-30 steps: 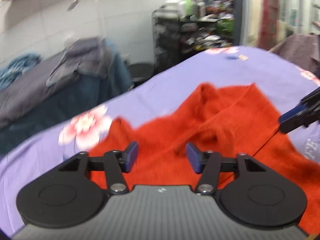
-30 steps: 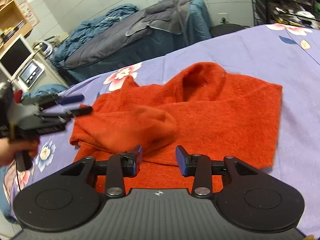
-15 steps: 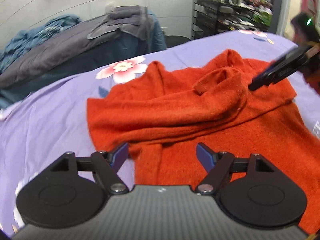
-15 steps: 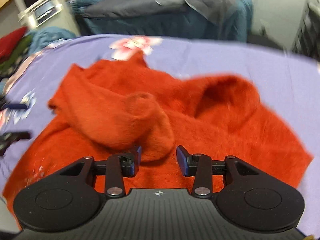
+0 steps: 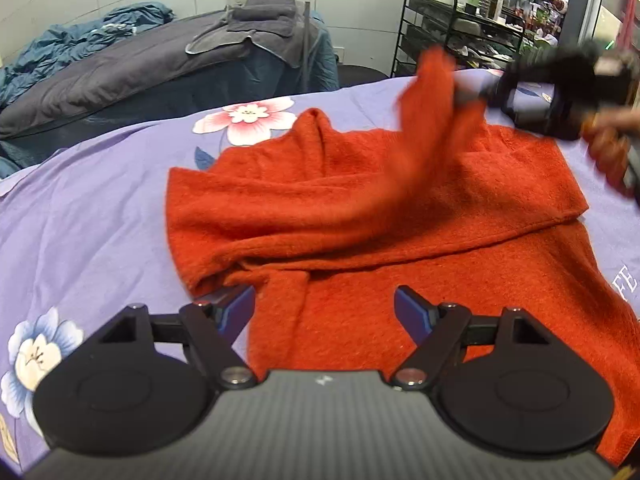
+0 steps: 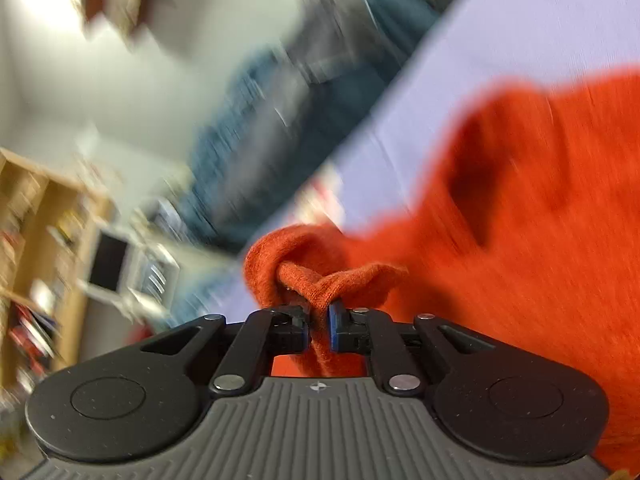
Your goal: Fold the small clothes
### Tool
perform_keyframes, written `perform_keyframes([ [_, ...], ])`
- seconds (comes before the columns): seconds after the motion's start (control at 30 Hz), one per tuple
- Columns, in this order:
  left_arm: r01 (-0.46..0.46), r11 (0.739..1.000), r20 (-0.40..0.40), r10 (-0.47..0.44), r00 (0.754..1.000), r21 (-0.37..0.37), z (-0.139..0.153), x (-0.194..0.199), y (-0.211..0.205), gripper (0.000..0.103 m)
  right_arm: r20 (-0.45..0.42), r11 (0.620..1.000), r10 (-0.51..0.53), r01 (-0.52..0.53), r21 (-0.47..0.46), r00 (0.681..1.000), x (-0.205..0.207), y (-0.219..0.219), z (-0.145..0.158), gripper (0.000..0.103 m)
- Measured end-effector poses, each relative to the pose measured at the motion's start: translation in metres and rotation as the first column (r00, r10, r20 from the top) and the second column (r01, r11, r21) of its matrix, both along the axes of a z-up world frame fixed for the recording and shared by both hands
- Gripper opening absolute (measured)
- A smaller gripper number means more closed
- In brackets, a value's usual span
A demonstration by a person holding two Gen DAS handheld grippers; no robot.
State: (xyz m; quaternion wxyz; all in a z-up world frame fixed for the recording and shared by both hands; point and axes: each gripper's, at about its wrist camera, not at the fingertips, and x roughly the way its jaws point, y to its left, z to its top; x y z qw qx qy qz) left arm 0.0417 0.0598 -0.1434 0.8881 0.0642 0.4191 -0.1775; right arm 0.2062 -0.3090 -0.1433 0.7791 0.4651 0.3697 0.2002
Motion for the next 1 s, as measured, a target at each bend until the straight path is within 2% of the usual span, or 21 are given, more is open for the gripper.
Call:
perform_keyframes([
  [0.1,0.013,1.000,-0.003,-0.013,1.000,-0.014,-0.001,0.006,-0.008,0.076,0.160,0.988,-0.148,0.153,-0.022,0.976,-0.020,-0.024,0.051,0.016],
  [0.13,0.016,1.000,-0.001,-0.016,1.000,-0.023,-0.001,0.008,-0.011,0.076,0.203,0.983,-0.157,0.173,-0.064,0.966,-0.026,-0.030,0.065,0.016],
  [0.2,0.020,0.999,-0.010,-0.021,1.000,-0.039,-0.004,0.013,-0.016,0.076,0.253,0.962,-0.117,0.173,-0.211,0.960,-0.037,-0.036,0.083,0.016],
  [0.27,0.018,0.999,-0.028,-0.019,0.999,-0.040,-0.007,0.018,-0.021,0.076,0.212,0.934,-0.111,0.175,-0.312,0.971,-0.050,-0.042,0.079,0.016],
  [0.37,0.005,0.999,-0.056,-0.007,0.998,-0.035,-0.012,0.026,-0.026,0.076,0.057,0.889,-0.156,0.165,-0.428,0.986,-0.063,-0.049,0.045,0.016],
  [0.4,0.004,0.999,-0.059,-0.006,0.998,-0.035,-0.013,0.027,-0.027,0.076,0.027,0.878,-0.190,0.183,-0.442,0.981,-0.069,-0.053,0.032,0.016],
  [0.5,0.009,1.000,-0.065,-0.010,0.998,-0.017,-0.014,0.029,-0.028,0.076,-0.083,0.886,-0.304,0.250,-0.390,0.949,-0.080,-0.066,-0.002,0.016],
  [0.57,0.012,1.000,-0.069,-0.012,0.998,-0.003,-0.014,0.030,-0.027,0.077,-0.097,0.880,-0.315,0.253,-0.402,0.944,-0.084,-0.063,-0.008,0.017],
  [0.6,0.011,1.000,-0.071,-0.011,0.997,0.000,-0.014,0.030,-0.026,0.077,-0.094,0.872,-0.289,0.222,-0.436,0.953,-0.081,-0.059,-0.009,0.022],
  [0.63,0.011,1.000,-0.076,-0.011,0.997,0.005,-0.015,0.030,-0.025,0.078,-0.098,0.864,-0.256,0.182,-0.470,0.962,-0.077,-0.054,-0.009,0.032],
  [0.7,0.013,1.000,-0.083,-0.011,0.997,0.019,-0.016,0.029,-0.025,0.078,-0.137,0.833,-0.218,0.111,-0.542,0.966,-0.072,-0.048,-0.006,0.037],
  [0.73,0.016,1.000,-0.084,-0.014,0.996,0.025,-0.017,0.028,-0.025,0.078,-0.141,0.833,-0.218,0.109,-0.543,0.966,-0.072,-0.051,-0.004,0.037],
  [0.8,0.018,0.999,-0.081,-0.016,0.997,0.031,-0.016,0.027,-0.025,0.079,-0.058,0.858,-0.216,0.162,-0.487,0.975,-0.083,-0.056,0.004,0.040],
  [0.83,0.016,0.999,-0.080,-0.014,0.997,0.028,-0.016,0.026,-0.024,0.079,-0.022,0.863,-0.215,0.180,-0.473,0.976,-0.084,-0.055,0.008,0.051],
  [0.9,0.011,1.000,-0.083,-0.010,0.997,0.018,-0.016,0.025,-0.024,0.079,-0.038,0.857,-0.220,0.175,-0.486,0.975,-0.082,-0.059,0.010,0.063],
  [1.0,0.013,1.000,-0.085,-0.011,0.996,0.016,-0.015,0.023,-0.025,0.079,-0.079,0.863,-0.254,0.189,-0.469,0.964,-0.081,-0.068,-0.001,0.062],
])
